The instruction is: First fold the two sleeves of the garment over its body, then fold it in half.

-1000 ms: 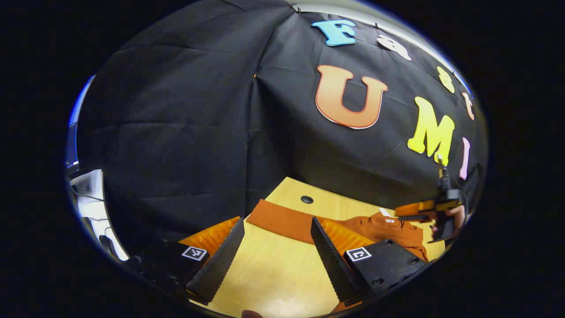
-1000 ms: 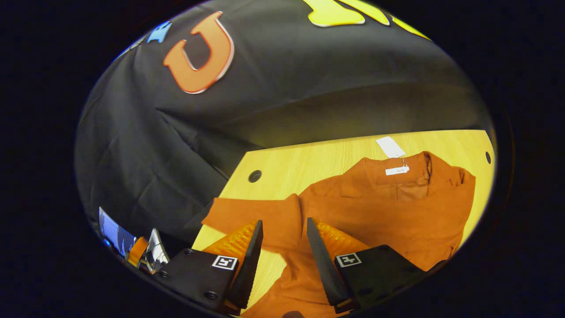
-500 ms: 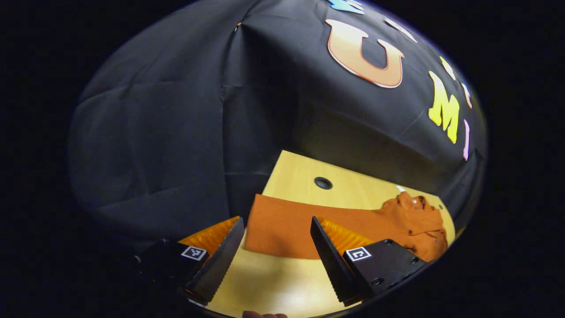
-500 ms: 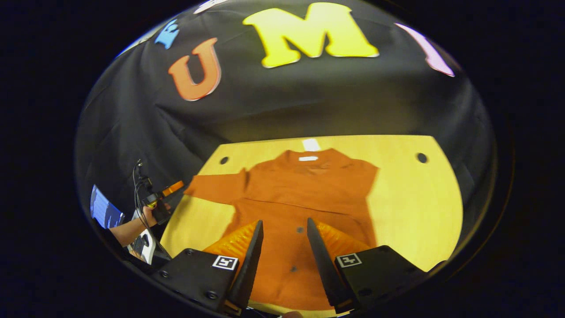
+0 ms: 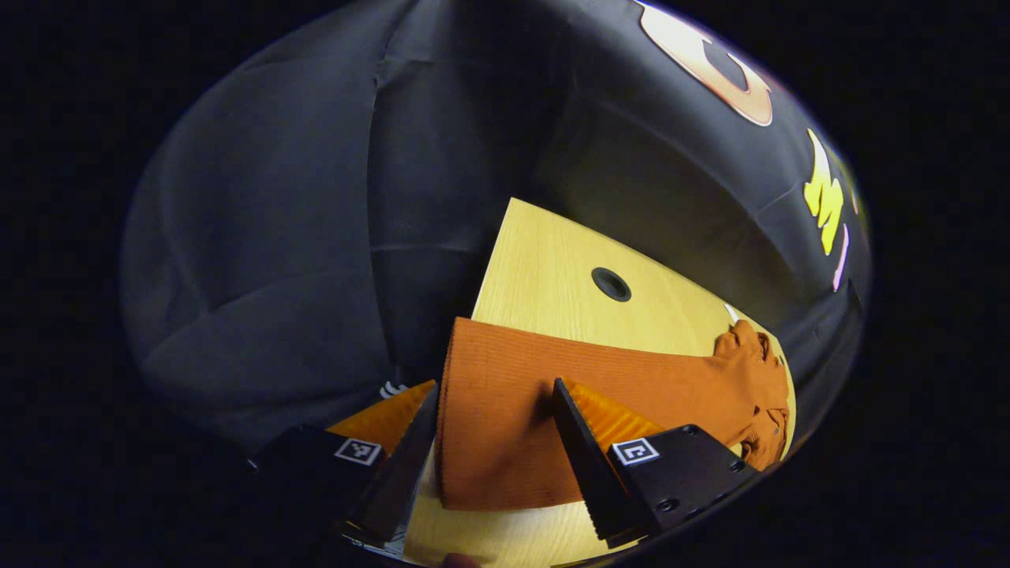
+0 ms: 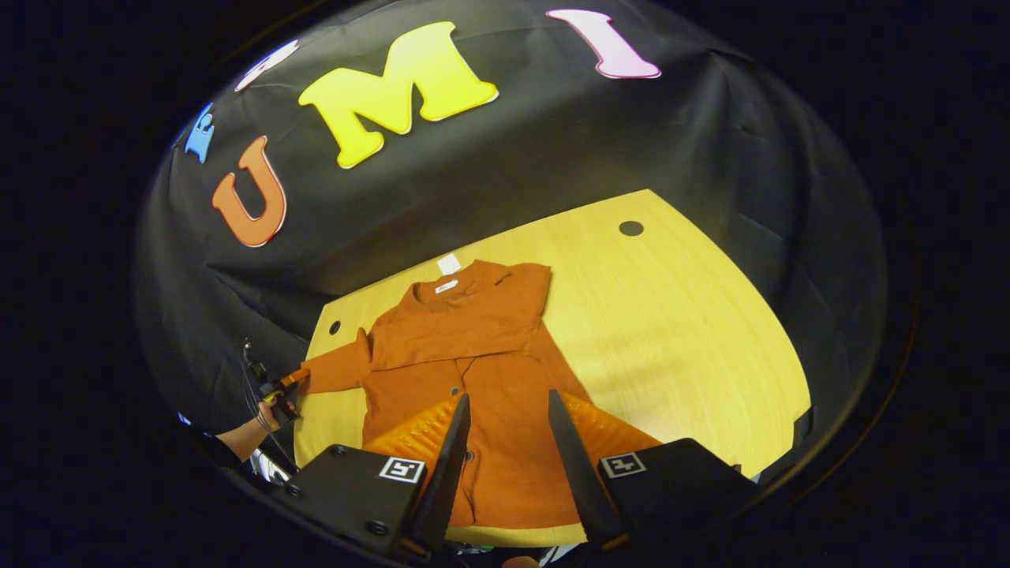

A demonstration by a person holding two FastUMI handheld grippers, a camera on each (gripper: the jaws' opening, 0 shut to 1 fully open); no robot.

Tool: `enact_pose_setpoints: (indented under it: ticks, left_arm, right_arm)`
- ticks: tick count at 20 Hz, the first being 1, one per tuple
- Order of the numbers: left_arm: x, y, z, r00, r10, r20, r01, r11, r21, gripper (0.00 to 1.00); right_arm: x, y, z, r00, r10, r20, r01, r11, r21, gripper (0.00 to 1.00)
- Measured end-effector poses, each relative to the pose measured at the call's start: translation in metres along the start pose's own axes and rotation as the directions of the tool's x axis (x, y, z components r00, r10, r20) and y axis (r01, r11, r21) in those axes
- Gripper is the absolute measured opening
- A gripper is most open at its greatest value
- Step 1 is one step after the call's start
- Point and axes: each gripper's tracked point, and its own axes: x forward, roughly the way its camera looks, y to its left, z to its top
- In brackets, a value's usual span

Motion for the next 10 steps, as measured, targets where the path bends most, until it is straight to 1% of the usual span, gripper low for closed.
enact_pose_setpoints:
  ticks: [1,2,3,4,5,6,7,8,9,10]
  left_arm:
    - [-0.001,0.001,0.005,1.0,0.02,0.015,-0.02,1.0,-0.025,0.84]
    - [-0.002,0.001,0.009,0.998,0.051,0.024,-0.049,0.998,-0.047,0.78]
    - [-0.003,0.004,0.01,0.996,0.077,0.032,-0.075,0.995,-0.057,0.66]
    - [-0.002,0.009,0.011,0.994,0.104,0.041,-0.102,0.993,-0.06,0.49]
    - [-0.007,0.018,0.015,0.99,0.132,0.046,-0.13,0.99,-0.052,0.32]
    - [-0.014,0.025,0.014,0.986,0.16,0.052,-0.158,0.987,-0.037,0.22]
    - [-0.019,0.024,0.014,0.985,0.166,0.048,-0.164,0.986,-0.032,0.0]
    - [-0.02,0.023,0.013,0.984,0.171,0.044,-0.17,0.985,-0.027,0.03]
    - [-0.022,0.017,0.015,0.988,0.145,0.045,-0.143,0.989,-0.041,0.03]
    - [-0.024,-0.001,0.022,0.994,0.094,0.063,-0.089,0.994,-0.069,0.03]
  right_arm:
    - [0.008,0.012,-0.007,1.0,0.009,-0.009,-0.009,1.0,-0.012,0.66]
    - [0.015,0.021,-0.018,1.0,-0.01,-0.014,0.01,0.999,-0.045,0.66]
    - [0.021,0.036,-0.035,0.999,0.003,-0.036,-0.007,0.996,-0.09,0.66]
    - [0.025,0.057,-0.059,0.996,0.036,-0.079,-0.049,0.985,-0.166,0.66]
    - [0.027,0.077,-0.081,0.991,0.065,-0.114,-0.092,0.963,-0.254,0.66]
    - [0.027,0.095,-0.1,0.983,0.106,-0.153,-0.152,0.932,-0.329,0.66]
    - [0.026,0.114,-0.112,0.972,0.144,-0.186,-0.206,0.902,-0.38,0.66]
    - [0.024,0.129,-0.119,0.963,0.176,-0.205,-0.249,0.875,-0.415,0.66]
    - [0.025,0.142,-0.127,0.959,0.197,-0.205,-0.27,0.857,-0.439,0.66]
    - [0.026,0.15,-0.125,0.957,0.212,-0.201,-0.281,0.852,-0.442,0.66]
